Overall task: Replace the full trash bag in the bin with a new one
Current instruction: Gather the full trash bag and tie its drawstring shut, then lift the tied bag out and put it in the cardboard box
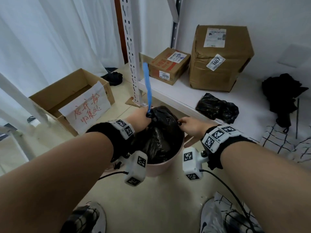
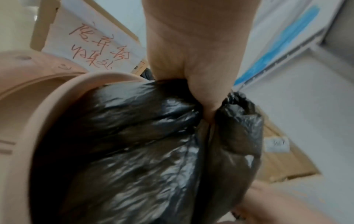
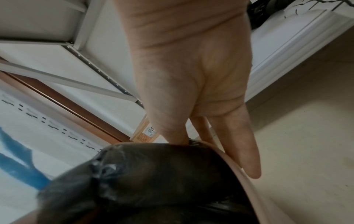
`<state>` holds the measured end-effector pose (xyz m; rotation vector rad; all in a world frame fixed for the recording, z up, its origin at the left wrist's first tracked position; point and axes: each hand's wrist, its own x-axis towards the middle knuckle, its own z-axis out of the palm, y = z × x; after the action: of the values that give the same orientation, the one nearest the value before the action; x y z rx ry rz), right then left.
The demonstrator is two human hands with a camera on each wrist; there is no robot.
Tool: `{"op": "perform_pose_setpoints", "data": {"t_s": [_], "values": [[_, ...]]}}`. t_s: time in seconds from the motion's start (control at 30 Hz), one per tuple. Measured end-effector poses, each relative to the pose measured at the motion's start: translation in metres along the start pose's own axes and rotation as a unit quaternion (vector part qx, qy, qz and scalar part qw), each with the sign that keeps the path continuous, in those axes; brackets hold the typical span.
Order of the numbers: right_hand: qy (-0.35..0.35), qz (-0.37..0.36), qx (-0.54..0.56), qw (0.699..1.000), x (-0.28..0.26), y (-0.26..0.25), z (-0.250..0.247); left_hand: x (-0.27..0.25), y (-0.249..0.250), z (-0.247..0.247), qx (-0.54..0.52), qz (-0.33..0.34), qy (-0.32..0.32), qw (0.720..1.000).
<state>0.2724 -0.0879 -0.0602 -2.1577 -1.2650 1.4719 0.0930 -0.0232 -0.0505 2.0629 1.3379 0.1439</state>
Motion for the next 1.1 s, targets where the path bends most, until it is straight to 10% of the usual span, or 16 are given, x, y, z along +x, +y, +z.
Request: {"op": "perform_pose_setpoints", "data": {"t_s": [0.33,0.53,0.83,1.1], "values": [[0.063,-0.015,0.027,0.998,-0.005,-0.006,-0.006,-0.007,-0.006,-0.043,-0.183,-0.01,0.003,0.983],[0.141,0.009,0.009,0.99,0.01,0.003,-0.018,-0.023,0.016,-0.063,-0.396,-0.043,-0.071,0.915],[0.185,0.024,0.032,0.982,0.017,0.012,-0.017,-0.018,0.023,-0.085,-0.522,0.039,0.044,0.851],[0.129,0.036,0.109,0.985,0.015,-0.01,-0.001,-0.011,0.03,-0.087,-0.285,0.088,0.28,0.912]]}}
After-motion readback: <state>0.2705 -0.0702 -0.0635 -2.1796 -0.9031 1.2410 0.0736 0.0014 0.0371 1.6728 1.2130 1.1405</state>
